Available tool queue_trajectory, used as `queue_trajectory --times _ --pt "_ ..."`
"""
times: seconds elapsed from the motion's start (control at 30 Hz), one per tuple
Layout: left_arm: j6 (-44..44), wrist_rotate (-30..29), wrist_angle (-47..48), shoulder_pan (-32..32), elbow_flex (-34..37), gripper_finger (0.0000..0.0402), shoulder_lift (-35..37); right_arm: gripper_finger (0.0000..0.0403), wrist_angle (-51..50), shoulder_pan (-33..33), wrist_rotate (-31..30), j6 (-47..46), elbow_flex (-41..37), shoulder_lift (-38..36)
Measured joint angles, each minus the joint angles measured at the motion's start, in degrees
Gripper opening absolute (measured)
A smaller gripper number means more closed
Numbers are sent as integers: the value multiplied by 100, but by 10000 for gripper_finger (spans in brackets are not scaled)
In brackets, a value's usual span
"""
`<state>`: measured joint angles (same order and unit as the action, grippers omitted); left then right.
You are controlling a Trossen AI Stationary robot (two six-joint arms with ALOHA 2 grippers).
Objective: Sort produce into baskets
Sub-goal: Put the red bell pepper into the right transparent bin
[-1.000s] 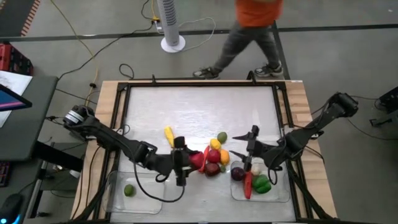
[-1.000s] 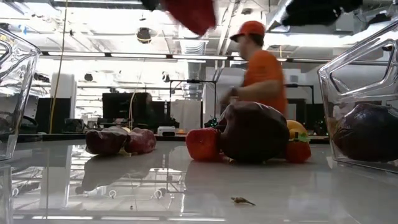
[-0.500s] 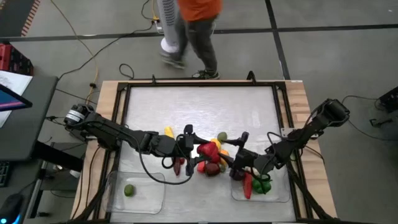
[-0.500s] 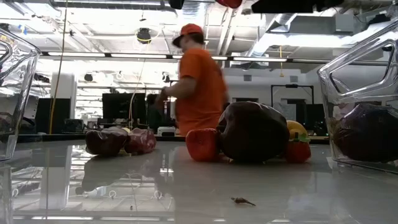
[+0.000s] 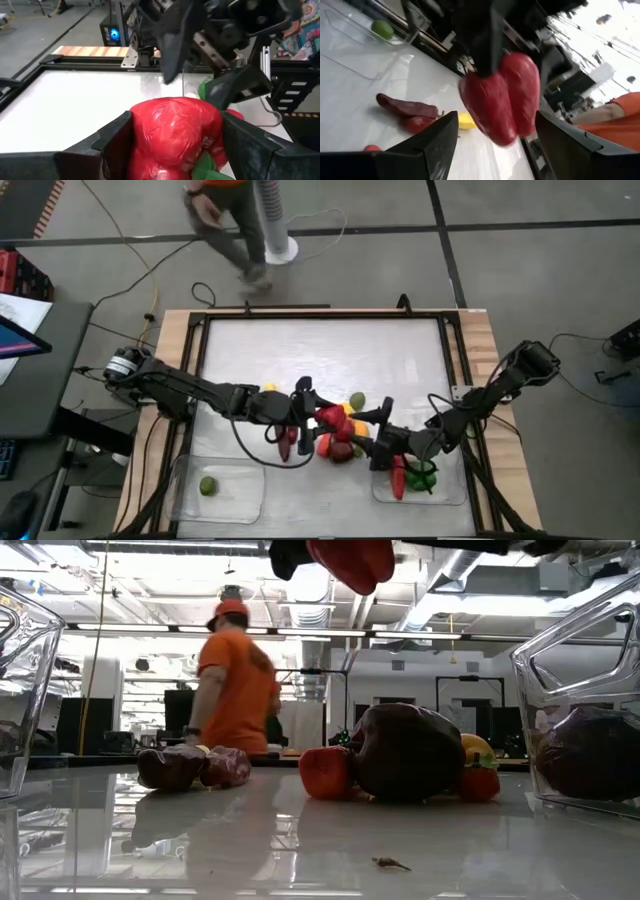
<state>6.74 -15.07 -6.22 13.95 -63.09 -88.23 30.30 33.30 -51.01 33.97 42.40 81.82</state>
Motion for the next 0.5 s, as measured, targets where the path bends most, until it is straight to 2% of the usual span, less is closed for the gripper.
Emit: queue_trajectory --times 0.13,0.37,0.5 --pt "2 174 21 -75 0 246 0 305 -195 -18 80 277 216 0" --pt "15 367 384 -183 0 246 0 390 -1327 -296 481 -51 698 0" --pt "13 355 402 -192 0 247 0 382 -1490 -475 931 75 727 0"
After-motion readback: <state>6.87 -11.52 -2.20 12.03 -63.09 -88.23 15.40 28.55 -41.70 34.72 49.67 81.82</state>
